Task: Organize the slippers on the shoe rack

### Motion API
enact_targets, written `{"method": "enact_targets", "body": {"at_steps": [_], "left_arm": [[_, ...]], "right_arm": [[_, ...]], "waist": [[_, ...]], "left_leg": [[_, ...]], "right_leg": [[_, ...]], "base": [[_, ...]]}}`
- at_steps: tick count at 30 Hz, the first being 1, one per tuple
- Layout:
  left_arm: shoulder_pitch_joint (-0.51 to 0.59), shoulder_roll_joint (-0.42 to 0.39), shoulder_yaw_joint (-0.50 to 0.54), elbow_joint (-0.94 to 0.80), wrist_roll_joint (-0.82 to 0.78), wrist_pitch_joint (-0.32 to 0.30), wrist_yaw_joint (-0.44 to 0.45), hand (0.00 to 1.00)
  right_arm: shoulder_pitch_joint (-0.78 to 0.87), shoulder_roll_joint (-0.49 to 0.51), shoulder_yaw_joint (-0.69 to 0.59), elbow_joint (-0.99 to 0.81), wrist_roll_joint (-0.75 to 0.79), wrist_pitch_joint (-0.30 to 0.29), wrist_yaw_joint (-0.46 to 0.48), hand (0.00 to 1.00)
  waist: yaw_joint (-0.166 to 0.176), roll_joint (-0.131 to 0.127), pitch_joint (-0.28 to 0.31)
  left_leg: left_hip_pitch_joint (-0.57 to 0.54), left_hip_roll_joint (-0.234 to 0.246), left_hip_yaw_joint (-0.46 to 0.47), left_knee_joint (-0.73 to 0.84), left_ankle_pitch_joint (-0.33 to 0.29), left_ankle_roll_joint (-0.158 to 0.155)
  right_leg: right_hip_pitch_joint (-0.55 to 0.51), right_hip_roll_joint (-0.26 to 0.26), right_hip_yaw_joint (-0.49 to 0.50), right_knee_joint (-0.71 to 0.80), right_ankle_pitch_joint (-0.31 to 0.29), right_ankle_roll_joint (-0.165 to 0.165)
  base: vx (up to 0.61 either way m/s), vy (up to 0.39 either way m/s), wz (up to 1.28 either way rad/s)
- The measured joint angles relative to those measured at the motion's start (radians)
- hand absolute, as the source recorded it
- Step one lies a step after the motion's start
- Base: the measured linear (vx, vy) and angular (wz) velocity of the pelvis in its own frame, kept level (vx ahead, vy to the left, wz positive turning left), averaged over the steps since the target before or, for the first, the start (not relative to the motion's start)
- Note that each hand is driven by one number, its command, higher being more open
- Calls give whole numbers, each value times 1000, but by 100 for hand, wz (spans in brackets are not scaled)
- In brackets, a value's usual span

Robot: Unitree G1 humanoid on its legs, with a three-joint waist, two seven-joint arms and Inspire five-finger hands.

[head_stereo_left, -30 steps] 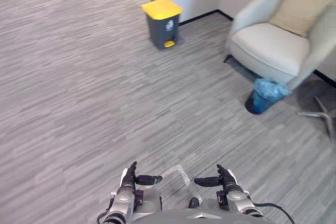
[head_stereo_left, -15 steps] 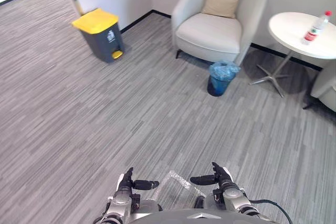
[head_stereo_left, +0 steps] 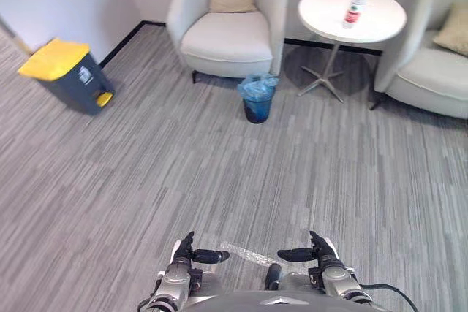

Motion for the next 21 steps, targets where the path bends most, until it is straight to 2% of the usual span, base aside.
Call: {"method": "enact_targets", "body": {"at_steps": [1, 2, 3, 4, 5, 8, 10, 15, 21], "left_arm": [[1, 0, 5, -9, -6, -1, 1, 100], [3, 0, 12, -11, -17, -2, 2, 100], [2, 0, 14, -12, -17, -3, 3, 100], [5, -1, 15, -11, -18, -2, 4, 100], [5, 1, 15, -9, -18, -1, 4, 100], [6, 13, 19, -10, -18, 1, 6, 100], [6, 18, 17, -2, -17, 3, 6, 100], [15, 18, 12, 1, -17, 4, 6, 100], [33, 13, 13, 11, -17, 3, 3, 100]], "right_arm": [[3, -2, -6, 0, 18, 0, -5, 100], [6, -2, -7, 1, 27, 0, -7, 100], [8, -2, -8, 1, 31, 0, -7, 100], [8, -4, -9, 0, 32, 1, -7, 100], [11, -4, -17, 0, 31, 0, -8, 100], [24, 19, -47, -2, 33, -1, -8, 100], [31, 25, -53, -2, 34, 0, -9, 100], [39, 23, -57, 1, 42, -1, -9, 100], [51, 26, -94, 13, 72, -1, -7, 100]], "waist": [[6, -3, 2], [10, -3, 3], [11, -2, 3], [17, 8, -1], [15, 13, -4], [17, -25, -12], [14, -38, -19], [10, -36, -30], [-1, -33, -62]], "left_leg": [[-26, -65, -134, -78, 0, -6], [-39, -88, -205, -125, 6, -7], [-39, -93, -227, -145, 18, -2], [-30, -87, -228, -158, 109, 5], [-11, -82, -202, -152, 124, 49], [21, -92, -148, -167, 107, 55], [60, -102, -136, -194, 107, 55], [128, -105, -132, -244, 107, 55], [158, -105, -136, -299, 125, 65]], "right_leg": [[1, -2, 62, 10, -3, 5], [-1, -2, 94, 22, -7, 13], [-4, 1, 107, 31, -10, 17], [-10, 14, 142, 60, -23, 38], [-5, 18, 168, 81, -38, 47], [-7, 2, 209, 107, -58, 67], [12, -11, 210, 101, -66, 80], [54, -14, 205, 99, -78, 98], [70, -13, 197, 74, -80, 98]], "base": [[63, 75, -150], [78, 106, -117], [65, 113, -91], [103, 167, -82], [137, 189, -87], [159, 146, -47], [149, 75, -21], [114, 13, -3], [36, -31, 1]]}}
